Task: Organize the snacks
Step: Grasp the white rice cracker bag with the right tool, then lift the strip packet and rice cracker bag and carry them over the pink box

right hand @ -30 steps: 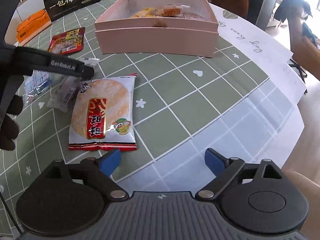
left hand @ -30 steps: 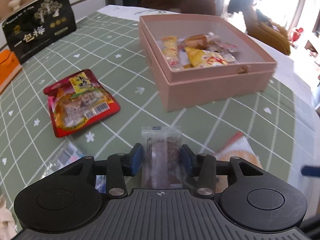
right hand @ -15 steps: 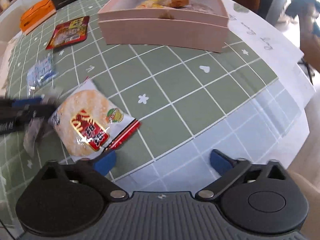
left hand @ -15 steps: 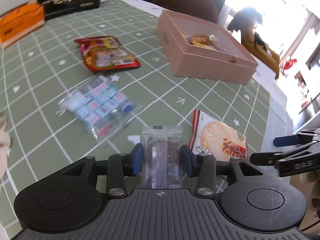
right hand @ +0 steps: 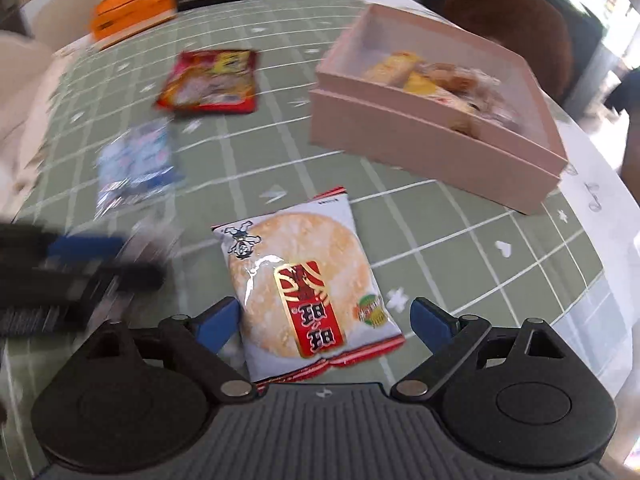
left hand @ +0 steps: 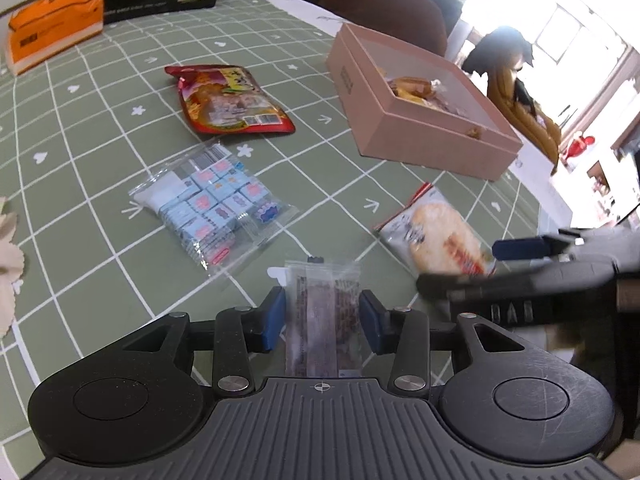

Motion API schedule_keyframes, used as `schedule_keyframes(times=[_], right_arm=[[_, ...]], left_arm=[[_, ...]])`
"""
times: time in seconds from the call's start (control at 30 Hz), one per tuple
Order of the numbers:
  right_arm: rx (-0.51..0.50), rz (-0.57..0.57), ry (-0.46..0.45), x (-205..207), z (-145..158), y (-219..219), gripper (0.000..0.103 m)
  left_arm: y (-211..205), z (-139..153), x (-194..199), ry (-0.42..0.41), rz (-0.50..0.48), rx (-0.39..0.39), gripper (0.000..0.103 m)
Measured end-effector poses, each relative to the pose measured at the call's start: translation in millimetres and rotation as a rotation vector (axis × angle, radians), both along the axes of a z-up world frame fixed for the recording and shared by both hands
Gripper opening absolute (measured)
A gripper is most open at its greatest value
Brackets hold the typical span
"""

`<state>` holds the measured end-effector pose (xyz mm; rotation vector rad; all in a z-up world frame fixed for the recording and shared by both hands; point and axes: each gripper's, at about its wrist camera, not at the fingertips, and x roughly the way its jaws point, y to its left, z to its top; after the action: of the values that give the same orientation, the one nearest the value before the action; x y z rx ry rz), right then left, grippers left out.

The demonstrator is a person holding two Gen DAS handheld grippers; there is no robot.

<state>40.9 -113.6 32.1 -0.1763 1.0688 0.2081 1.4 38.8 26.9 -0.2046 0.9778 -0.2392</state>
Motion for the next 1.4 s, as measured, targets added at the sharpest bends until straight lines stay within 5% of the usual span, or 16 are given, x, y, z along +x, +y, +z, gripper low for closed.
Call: schedule_keyframes(times=[0.47, 0.6, 0.67, 0.83, 1.07, 1.23, 1.3, 1.33, 1.4], right_arm=[[0.051, -0.044, -0.004, 30.1, -10.8, -18.5, 0.100], [0.051, -0.036, 0.017, 31.9, -6.1, -17.8, 0.093], [0.049, -0.017, 0.019, 28.5, -1.9, -17.9, 0.077], [0.057, -0.043, 0.048, 18.3, -1.6, -30.9, 0.077], [0.065, -0.130, 0.057, 11.7, -1.4, -61.3, 0.077], [0.077, -0.154, 0.052, 6.0, -1.7, -77.9, 0.077], [0.088, -0.160, 0.051, 3.6, -1.7, -83.8, 0.077], [0.095, -0.164, 0.049, 2.0, -0.9, -87.0, 0.077], [0.102, -0.163, 0.036, -0.9, 3.0, -92.5, 0.077]], left_arm=[[-27.8, 2.6, -21.0, -0.014, -0.124, 0.175, 0.048], [-37.0, 1.5, -20.2, -0.016, -0.172, 0.206, 0.059], [-39.9, 0.8, -19.3, -0.017, -0.187, 0.203, 0.068], [-47.9, -2.8, -18.1, -0.020, -0.215, 0.192, 0.086], [-50.7, -5.1, -22.6, -0.047, -0.195, 0.197, 0.086], [-63.0, -7.3, -28.7, -0.077, -0.202, 0.280, 0.083], [-63.4, -5.5, -30.1, -0.088, -0.180, 0.280, 0.068], [-63.3, -3.6, -31.4, -0.101, -0.168, 0.275, 0.043], [-63.4, -3.1, -31.8, -0.095, -0.145, 0.268, 0.044]])
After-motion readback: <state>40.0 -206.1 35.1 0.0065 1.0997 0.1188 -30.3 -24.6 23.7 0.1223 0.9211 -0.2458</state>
